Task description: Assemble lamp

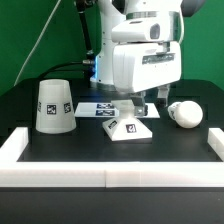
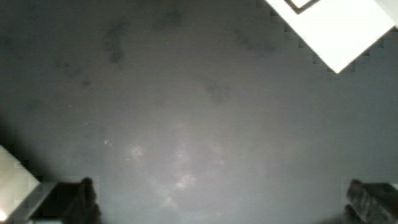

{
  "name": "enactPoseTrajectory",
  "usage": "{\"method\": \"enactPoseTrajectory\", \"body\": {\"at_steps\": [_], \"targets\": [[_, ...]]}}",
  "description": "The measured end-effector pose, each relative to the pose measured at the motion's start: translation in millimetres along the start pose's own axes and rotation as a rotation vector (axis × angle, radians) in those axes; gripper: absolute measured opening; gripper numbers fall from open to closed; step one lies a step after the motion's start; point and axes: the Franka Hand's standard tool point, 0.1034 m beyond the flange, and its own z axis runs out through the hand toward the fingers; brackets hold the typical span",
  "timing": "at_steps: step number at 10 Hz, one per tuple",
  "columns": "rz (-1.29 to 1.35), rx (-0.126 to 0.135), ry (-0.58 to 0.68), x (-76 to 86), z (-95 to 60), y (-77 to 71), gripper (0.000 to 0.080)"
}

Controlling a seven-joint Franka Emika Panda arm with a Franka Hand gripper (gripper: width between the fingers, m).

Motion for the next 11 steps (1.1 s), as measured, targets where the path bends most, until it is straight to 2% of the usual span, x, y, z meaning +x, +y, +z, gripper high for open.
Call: {"method": "enactPoseTrajectory", "body": {"at_steps": [5,7,9,10,11], "targets": [[0.002,-0.002,-0.001,-1.3,-0.3,0.1,0.0700],[0.005,-0.009,-0.009,-18.7,-7.0,-3.0,0.0700],[0.036,-0.023,-0.015,-39.8,-20.5,1.3,0.0700],[0.066,-0.021,-0.016,-45.2,-21.7,0.6,0.0700],[0.160,-0.019,-0.013,-43.9,-20.8,0.0,0.0700]]}}
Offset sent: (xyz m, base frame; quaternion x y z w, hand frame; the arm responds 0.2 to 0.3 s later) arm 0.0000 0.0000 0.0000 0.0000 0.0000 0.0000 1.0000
